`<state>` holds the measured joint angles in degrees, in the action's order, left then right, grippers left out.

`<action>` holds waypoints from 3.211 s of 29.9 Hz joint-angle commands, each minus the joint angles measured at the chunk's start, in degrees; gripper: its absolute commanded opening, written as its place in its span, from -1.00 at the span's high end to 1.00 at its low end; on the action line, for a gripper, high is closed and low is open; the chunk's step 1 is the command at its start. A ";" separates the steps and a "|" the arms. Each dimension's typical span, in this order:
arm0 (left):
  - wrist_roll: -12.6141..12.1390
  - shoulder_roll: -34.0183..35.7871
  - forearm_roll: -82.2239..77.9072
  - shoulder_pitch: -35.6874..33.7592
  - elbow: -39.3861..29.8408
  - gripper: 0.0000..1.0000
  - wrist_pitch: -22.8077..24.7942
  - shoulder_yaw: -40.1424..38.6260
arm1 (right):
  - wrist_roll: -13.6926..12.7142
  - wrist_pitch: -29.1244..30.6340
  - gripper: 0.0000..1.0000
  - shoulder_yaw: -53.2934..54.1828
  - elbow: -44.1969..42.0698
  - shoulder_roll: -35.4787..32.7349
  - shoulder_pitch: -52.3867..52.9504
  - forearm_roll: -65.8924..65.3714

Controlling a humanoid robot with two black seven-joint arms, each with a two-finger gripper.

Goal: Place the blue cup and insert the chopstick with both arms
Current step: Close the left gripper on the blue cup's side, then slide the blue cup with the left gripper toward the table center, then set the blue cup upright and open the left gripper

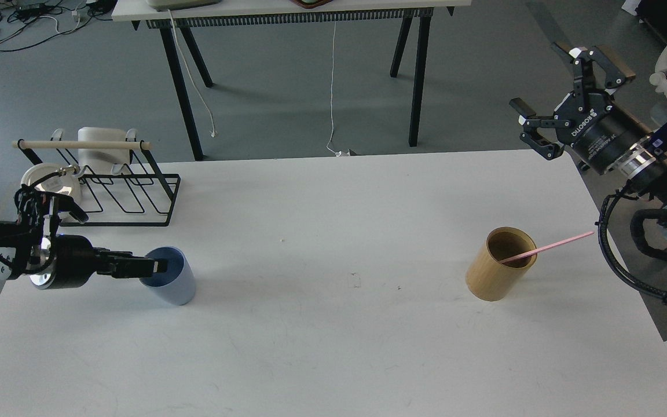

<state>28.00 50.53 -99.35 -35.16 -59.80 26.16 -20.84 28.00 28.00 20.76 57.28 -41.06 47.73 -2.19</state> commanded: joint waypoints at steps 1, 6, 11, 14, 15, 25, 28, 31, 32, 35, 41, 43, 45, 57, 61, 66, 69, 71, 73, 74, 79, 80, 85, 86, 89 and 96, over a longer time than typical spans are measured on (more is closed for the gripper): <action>0.00 -1.40 -0.14 0.45 0.04 -0.58 -0.49 0.01 | 0.00 0.00 -0.99 -0.01 0.11 0.02 -0.09 0.00; 0.00 -1.75 -0.14 0.71 0.12 -0.12 -0.49 -0.07 | 0.00 0.00 -0.99 0.25 0.38 -0.86 -0.45 0.08; 0.00 -1.84 -0.22 0.71 0.39 0.52 -1.54 -0.07 | 0.00 0.00 -0.99 0.25 0.64 -1.13 -0.80 0.08; 0.00 -1.84 -0.23 0.71 0.47 0.91 -2.51 0.01 | 0.00 0.00 -0.99 0.25 0.73 -1.13 -0.89 0.08; 0.00 -1.84 -0.14 0.71 0.47 0.99 -2.69 -0.07 | 0.00 0.00 -0.99 0.25 0.73 -1.13 -0.89 0.08; 0.00 -0.87 0.48 0.27 -0.58 1.00 -3.74 -1.04 | 0.00 0.00 -0.99 0.25 0.64 -1.13 -0.89 0.08; 0.00 -0.87 0.65 -0.26 -3.38 1.00 -3.31 -2.62 | 0.00 0.00 -0.99 0.34 0.29 -1.21 -0.97 0.08; 0.00 -1.14 0.65 -3.14 -8.29 1.00 -2.34 -4.29 | 0.00 0.00 -0.99 0.86 -0.15 -2.18 -0.89 0.70; 0.00 -1.66 0.65 -5.07 -9.36 1.00 -1.29 -4.38 | 0.00 0.00 -0.99 1.39 -0.24 -2.70 -0.97 0.96; 0.00 -6.21 0.31 -9.65 -10.16 1.00 1.84 -4.12 | 0.00 0.00 -0.99 2.10 -0.85 -4.81 -0.97 2.80; 0.00 -19.66 -3.90 -13.61 -6.04 1.00 1.84 -3.41 | 0.00 0.00 -0.99 1.92 -2.70 -8.86 -1.41 5.62; 0.00 -24.84 -8.46 -14.05 -2.36 1.00 1.84 -3.24 | 0.00 0.00 -0.98 2.01 -2.70 -9.21 -1.68 5.71; 0.00 -29.50 -16.09 -14.67 1.16 1.00 1.84 -2.97 | 0.00 0.00 -0.99 1.92 -2.70 -9.13 -1.85 5.71; 0.00 -33.92 -25.65 -14.23 5.31 1.00 1.84 -3.59 | 0.00 0.00 -0.99 1.83 -2.08 -7.89 -2.91 5.80; 0.00 -33.92 -25.65 -14.23 4.70 1.00 1.84 -3.33 | 0.00 0.00 -0.99 1.83 -2.17 -7.45 -3.35 6.50; 0.00 -35.24 -25.65 -14.14 4.69 1.00 1.84 -3.41 | 0.00 0.00 -0.99 2.01 -2.26 -7.28 -3.35 6.59; 0.00 -36.29 -25.65 -14.14 4.78 1.00 1.84 -3.24 | 0.00 0.00 -0.99 2.01 -2.43 -7.28 -3.43 6.59; 0.00 -36.56 -25.65 -14.14 5.22 1.00 1.84 -3.24 | 0.00 0.00 -0.99 2.10 -2.52 -7.28 -3.61 6.59; 0.00 -36.65 -25.65 -14.06 5.57 0.99 1.84 -3.32 | 0.00 0.00 -0.99 2.10 -2.52 -7.28 -3.70 6.50; 0.00 -36.65 -25.65 -14.06 5.66 0.99 1.84 -3.33 | 0.00 0.00 -0.99 2.10 -2.52 -7.19 -3.70 6.59; 0.00 -36.21 -25.65 -13.97 5.57 0.99 1.84 -3.41 | 0.00 0.00 -0.99 2.10 -2.70 -6.93 -3.70 6.50; 0.00 -36.03 -25.65 -13.97 5.57 0.99 1.84 -3.41 | 0.00 0.00 -0.99 2.10 -2.70 -6.93 -3.79 6.59; 0.00 -33.75 -25.65 -13.97 4.17 0.99 1.84 -3.85 | 0.00 0.00 -0.99 2.10 -2.70 -6.84 -3.88 6.59; 0.00 -33.22 -25.65 -13.97 3.30 0.99 1.84 -3.85 | 0.00 0.00 -0.99 2.18 -2.70 -6.84 -3.88 6.50; 0.00 -32.95 -25.65 -14.14 2.32 0.99 1.84 -3.68 | 0.00 0.00 -0.99 2.18 -2.70 -6.84 -3.88 6.59; 0.00 -32.52 -25.65 -13.62 2.32 0.99 1.84 -3.33 | 0.00 0.00 -0.99 2.18 -2.70 -6.84 -3.88 6.59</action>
<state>28.00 17.75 -125.00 -49.21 -57.48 28.00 -24.39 28.00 28.00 22.94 54.58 -47.90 43.85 4.38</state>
